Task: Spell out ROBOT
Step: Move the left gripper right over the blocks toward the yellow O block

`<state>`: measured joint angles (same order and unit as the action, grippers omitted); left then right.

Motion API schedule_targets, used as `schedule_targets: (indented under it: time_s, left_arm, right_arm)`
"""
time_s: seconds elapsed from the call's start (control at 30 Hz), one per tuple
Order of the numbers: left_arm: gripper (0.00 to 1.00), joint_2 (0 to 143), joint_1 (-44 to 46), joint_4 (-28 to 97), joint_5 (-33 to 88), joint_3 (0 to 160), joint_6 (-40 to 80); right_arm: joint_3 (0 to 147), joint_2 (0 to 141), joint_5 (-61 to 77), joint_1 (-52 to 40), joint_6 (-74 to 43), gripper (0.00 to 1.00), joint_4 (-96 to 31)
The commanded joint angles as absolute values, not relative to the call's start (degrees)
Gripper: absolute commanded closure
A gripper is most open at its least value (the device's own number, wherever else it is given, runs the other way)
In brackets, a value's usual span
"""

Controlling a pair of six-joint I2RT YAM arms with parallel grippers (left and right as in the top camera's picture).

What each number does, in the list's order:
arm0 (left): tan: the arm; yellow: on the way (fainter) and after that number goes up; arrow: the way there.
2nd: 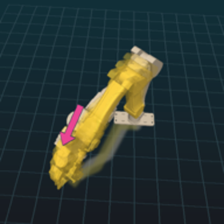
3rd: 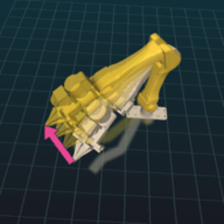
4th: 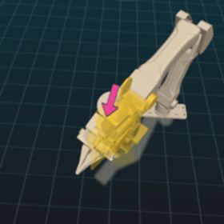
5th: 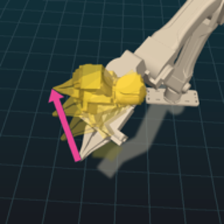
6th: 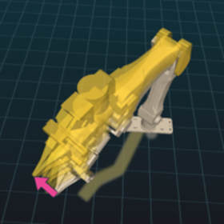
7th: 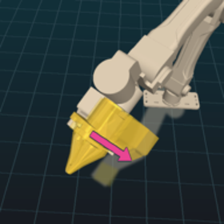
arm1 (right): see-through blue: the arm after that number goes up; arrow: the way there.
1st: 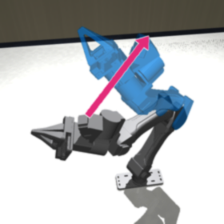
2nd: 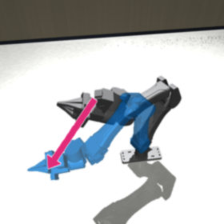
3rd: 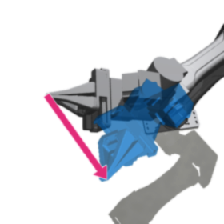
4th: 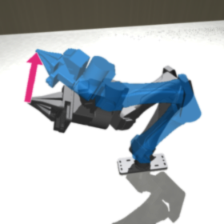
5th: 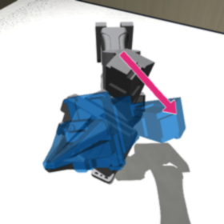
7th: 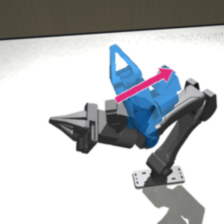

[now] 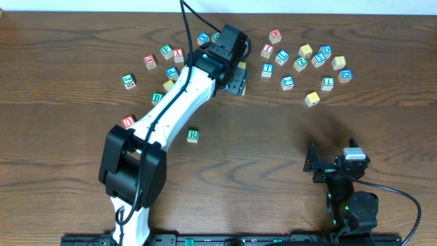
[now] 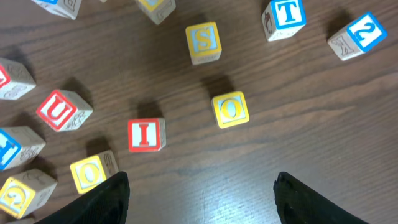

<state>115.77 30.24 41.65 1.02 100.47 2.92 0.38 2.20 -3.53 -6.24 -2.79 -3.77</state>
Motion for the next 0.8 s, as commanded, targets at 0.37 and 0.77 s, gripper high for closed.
schedule_targets:
  time_s: [0.37,0.77]
  left_arm:
    - [0.28,117.2,33.4,38.9,0.4,105.1,6.1]
    - [0.28,124.2,35.7,38.6,-3.7,108.2,10.1]
  right_arm:
    - [0.3,2.2,-4.1,-6.6,-3.6,0.01,-3.9]
    - [0.3,2.2,-4.1,-6.6,-3.6,0.01,-3.9]
